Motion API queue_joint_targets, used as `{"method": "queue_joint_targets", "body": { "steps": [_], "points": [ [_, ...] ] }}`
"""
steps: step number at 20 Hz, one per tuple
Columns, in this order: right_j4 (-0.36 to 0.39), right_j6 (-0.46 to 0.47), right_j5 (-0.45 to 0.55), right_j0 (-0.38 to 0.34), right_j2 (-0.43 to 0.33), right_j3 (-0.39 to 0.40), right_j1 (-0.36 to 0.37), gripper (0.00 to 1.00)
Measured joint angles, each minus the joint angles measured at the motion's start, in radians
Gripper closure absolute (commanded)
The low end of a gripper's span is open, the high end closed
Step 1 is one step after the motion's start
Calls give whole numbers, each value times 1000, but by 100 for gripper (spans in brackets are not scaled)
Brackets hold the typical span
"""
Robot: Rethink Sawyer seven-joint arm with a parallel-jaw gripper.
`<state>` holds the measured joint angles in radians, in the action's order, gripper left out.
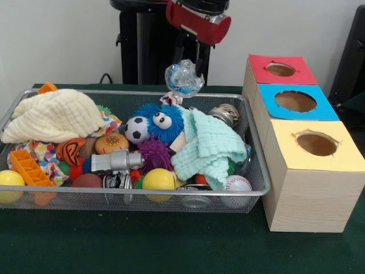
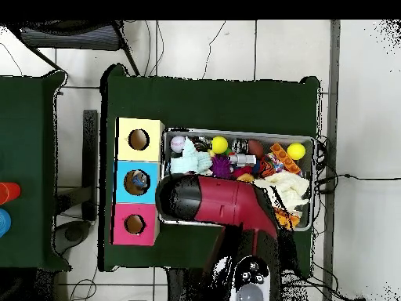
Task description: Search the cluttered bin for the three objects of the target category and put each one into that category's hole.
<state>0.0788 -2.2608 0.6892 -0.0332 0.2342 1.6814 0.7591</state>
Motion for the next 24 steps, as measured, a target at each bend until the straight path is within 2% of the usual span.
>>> {"method": "queue_joint_targets", "body": {
  "steps": [15, 24],
  "points": [
    [-53, 0, 26, 54, 6, -67, 5, 100],
    [-85, 0, 108, 133, 41, -113, 5, 100]
  ]
}}
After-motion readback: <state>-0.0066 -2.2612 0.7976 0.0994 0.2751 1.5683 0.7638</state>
